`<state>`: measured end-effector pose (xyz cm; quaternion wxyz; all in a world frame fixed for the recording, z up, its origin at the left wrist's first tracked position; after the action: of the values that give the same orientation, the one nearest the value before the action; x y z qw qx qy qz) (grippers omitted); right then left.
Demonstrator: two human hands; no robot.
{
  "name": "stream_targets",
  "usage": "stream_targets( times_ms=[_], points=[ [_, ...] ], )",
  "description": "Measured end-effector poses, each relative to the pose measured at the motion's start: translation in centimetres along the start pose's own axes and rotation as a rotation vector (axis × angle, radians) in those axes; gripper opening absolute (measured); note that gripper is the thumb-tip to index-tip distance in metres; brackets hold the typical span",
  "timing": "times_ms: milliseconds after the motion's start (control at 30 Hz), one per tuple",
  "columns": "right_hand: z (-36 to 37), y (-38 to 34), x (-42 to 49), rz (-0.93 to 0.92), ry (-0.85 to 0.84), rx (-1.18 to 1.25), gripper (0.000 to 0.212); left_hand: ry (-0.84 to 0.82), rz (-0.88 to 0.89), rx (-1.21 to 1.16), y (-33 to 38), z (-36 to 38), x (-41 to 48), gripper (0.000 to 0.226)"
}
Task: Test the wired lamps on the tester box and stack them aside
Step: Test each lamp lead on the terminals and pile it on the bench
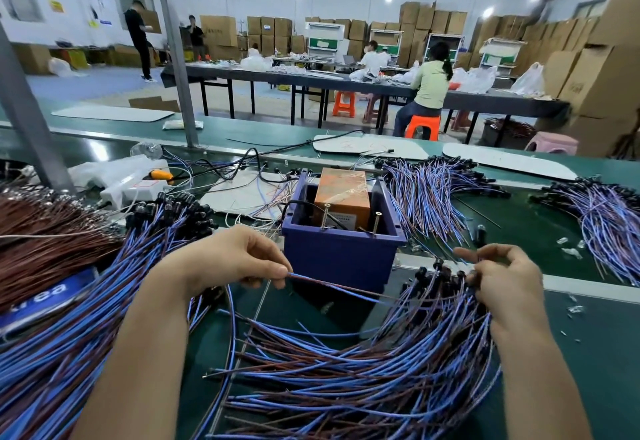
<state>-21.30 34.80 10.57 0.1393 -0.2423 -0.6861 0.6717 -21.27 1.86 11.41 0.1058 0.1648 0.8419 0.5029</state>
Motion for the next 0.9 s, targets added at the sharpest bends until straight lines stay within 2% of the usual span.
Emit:
stream_targets(
  times_ms=[133, 300, 400, 533, 600, 733, 900],
  points=[
    [0.1, 0.1, 0.1, -0.105, 0.106, -0.341, 0.029, 0.141, 0.085, -0.173, 1.0, -0.5, 0.3, 0.007],
    [3.0, -0.2, -1.1, -0.213, 0.021, -0.715, 0.015, 0.165, 0.177, -0.416, 3.0, 1.3, 1.2, 0.012],
    [4.2, -2.0, -3.0, -0.334, -0.052, -0.624, 0.009, 0.234, 0.155, -0.406, 2.9, 1.8, 1.8, 0.005],
    [7.8, -3.3, -6.9, -0.341, -0.433, -0.331, 0.008, 0.334, 0.126, -0.447, 2.7, 2.7, 2.6, 0.016],
    [9.7, -3.0, -8.5, -0.375, -0.509, -0.338, 0.013, 0.344, 0.134, -0.513, 2.9, 3.3, 2.8, 0.013],
    [10.5, -2.5, -8.9, -0.429, -0.374, -0.373, 0.02, 0.34, 0.112, -0.548, 2.8, 4.3, 3.1, 0.007],
    [9.8, -2.2, -7.9, -0.428, -0.298, -0.484, 0.022, 0.424, 0.059, -0.504, 2.1, 4.8, 3.5, 0.008]
  ],
)
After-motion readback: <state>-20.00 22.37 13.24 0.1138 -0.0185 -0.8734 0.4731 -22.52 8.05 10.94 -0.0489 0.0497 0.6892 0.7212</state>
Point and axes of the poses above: each hand's wrist, its own x-axis towards the middle knuckle, its own z-axis out of the palm, y = z × x, the point moved 7 cm from there along x, towards the middle knuckle, and after that the axes turned 9 degrees about z, right-handed, at the moved point
